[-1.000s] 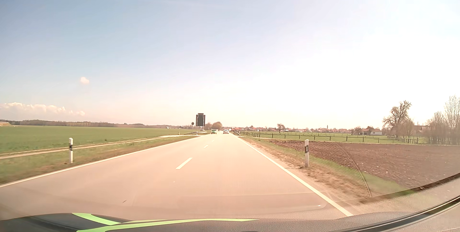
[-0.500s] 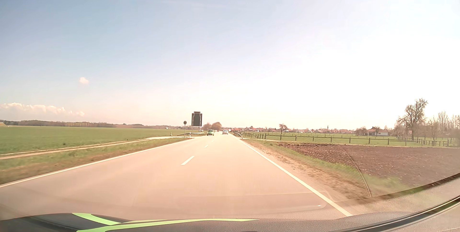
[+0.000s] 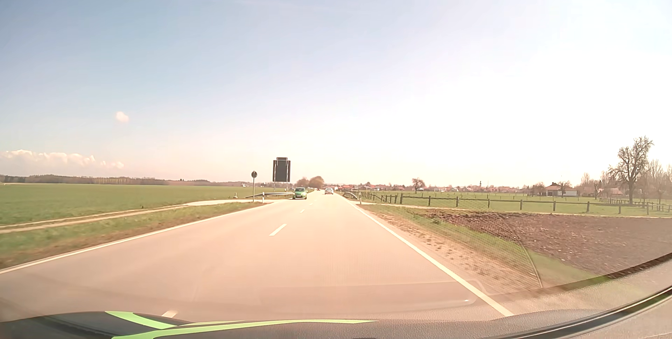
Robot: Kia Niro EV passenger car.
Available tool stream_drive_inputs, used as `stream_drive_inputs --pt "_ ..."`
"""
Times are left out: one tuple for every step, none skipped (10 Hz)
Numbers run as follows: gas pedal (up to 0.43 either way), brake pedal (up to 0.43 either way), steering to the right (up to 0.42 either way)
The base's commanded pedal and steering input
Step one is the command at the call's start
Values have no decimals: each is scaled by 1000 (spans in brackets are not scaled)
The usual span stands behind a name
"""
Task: Follow the waypoints while adhering to traffic rules and regulations
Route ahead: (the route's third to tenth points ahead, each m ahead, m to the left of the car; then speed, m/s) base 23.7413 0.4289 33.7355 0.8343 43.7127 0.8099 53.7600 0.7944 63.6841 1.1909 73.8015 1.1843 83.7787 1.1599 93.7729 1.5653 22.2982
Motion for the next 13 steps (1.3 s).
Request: stream_drive_inputs --pt "280 0 -1" --pt "268 0 -1" --pt "268 0 0" --pt "260 0 0" --pt "260 0 0" --pt "260 0 0" --pt "248 0 0" --pt "248 0 0" --pt "240 0 0" --pt "240 0 1" --pt "240 0 1" --pt "240 0 1" --pt "209 0 1"
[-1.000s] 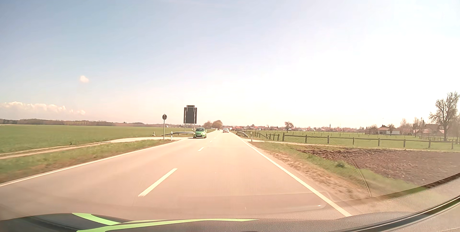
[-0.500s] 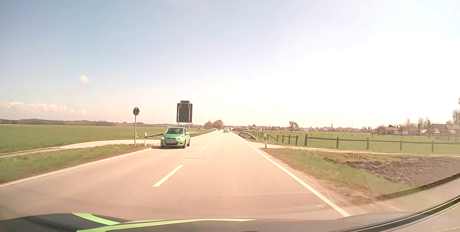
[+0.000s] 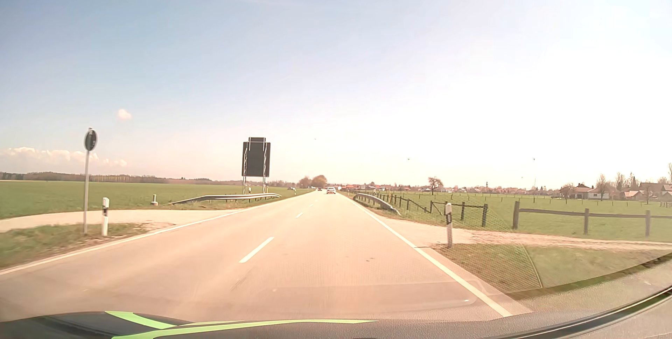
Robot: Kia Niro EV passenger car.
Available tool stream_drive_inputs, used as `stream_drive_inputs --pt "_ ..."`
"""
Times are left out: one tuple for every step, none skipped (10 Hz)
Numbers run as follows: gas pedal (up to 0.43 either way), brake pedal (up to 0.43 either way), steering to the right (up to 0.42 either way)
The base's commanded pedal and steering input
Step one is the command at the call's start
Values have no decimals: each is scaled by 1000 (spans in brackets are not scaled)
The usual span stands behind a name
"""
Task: Follow the waypoints while adhering to traffic rules and regulations
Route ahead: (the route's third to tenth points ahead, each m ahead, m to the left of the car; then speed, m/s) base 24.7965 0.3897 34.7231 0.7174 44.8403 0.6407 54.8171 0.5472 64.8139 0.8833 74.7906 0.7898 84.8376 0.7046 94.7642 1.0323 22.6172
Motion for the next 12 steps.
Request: stream_drive_inputs --pt "197 0 1" --pt "197 0 1" --pt "197 0 2" --pt "197 0 2" --pt "197 0 2" --pt "197 0 2" --pt "197 0 2" --pt "197 0 2" --pt "197 0 2" --pt "197 0 2" --pt "197 0 2" --pt "197 0 2"
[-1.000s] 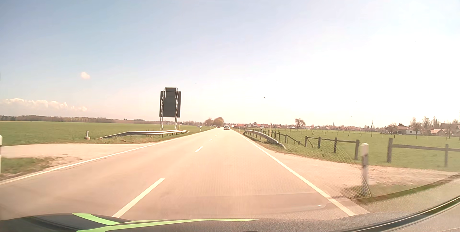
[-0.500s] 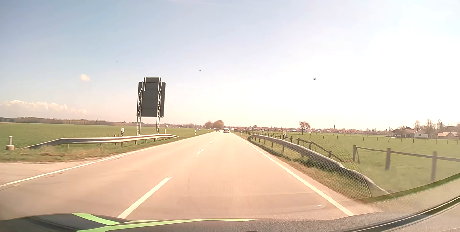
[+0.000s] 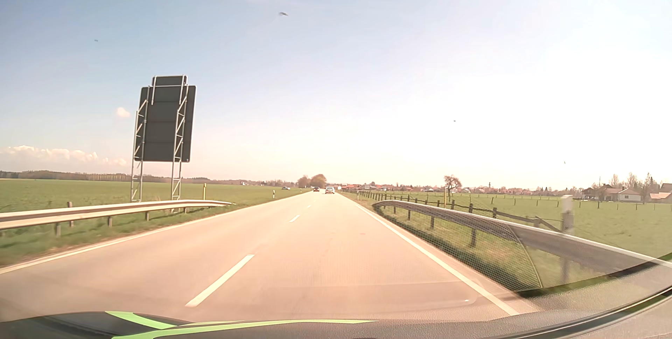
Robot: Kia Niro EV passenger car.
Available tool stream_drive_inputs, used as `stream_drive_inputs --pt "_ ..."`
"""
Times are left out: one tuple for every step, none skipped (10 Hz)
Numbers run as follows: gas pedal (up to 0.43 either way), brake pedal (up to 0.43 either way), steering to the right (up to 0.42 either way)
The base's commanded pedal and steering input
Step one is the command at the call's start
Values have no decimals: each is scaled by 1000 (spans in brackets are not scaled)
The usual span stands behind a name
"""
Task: Follow the waypoints while adhering to traffic rules and regulations
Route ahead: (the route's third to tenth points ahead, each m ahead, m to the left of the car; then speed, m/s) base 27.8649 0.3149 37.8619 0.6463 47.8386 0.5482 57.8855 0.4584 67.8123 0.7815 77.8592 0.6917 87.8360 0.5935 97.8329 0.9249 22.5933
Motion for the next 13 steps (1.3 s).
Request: stream_drive_inputs --pt "197 0 2" --pt "197 0 2" --pt "197 0 2" --pt "197 0 2" --pt "197 0 2" --pt "197 0 1" --pt "197 0 1" --pt "197 0 1" --pt "197 0 1" --pt "197 0 1" --pt "197 0 1" --pt "197 0 1" --pt "197 0 1"
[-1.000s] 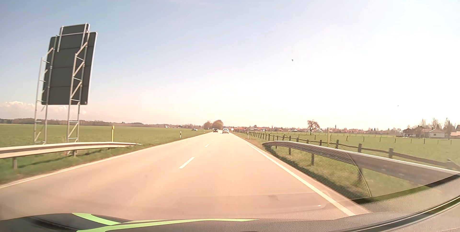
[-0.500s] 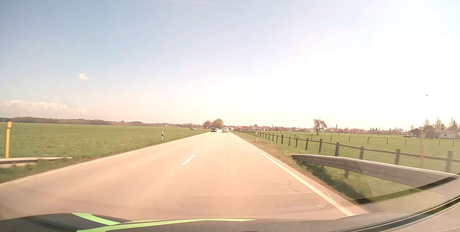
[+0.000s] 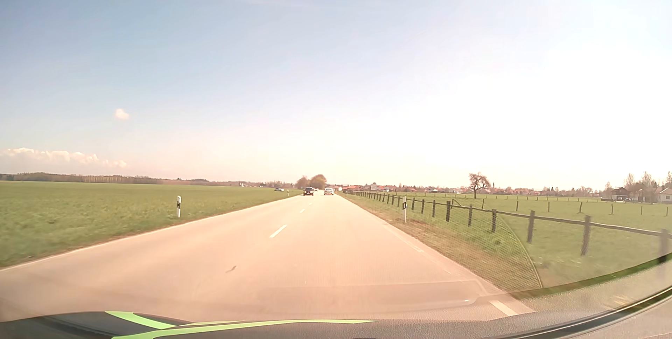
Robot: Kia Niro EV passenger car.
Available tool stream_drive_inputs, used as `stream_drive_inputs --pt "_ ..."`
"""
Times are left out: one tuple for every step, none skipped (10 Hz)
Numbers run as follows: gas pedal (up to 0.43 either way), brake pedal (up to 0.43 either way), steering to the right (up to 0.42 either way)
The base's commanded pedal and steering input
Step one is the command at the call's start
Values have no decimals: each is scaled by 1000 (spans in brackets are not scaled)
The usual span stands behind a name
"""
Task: Follow the waypoints while adhering to traffic rules and regulations
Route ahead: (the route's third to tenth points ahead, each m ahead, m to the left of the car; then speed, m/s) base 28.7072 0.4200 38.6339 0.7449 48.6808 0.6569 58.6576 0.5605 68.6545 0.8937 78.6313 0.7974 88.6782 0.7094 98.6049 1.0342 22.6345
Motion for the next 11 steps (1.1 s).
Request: stream_drive_inputs --pt "197 0 1" --pt "197 0 1" --pt "197 0 1" --pt "209 0 1" --pt "209 0 1" --pt "209 0 1" --pt "209 0 1" --pt "220 0 1" --pt "220 0 1" --pt "220 0 1" --pt "228 0 1"
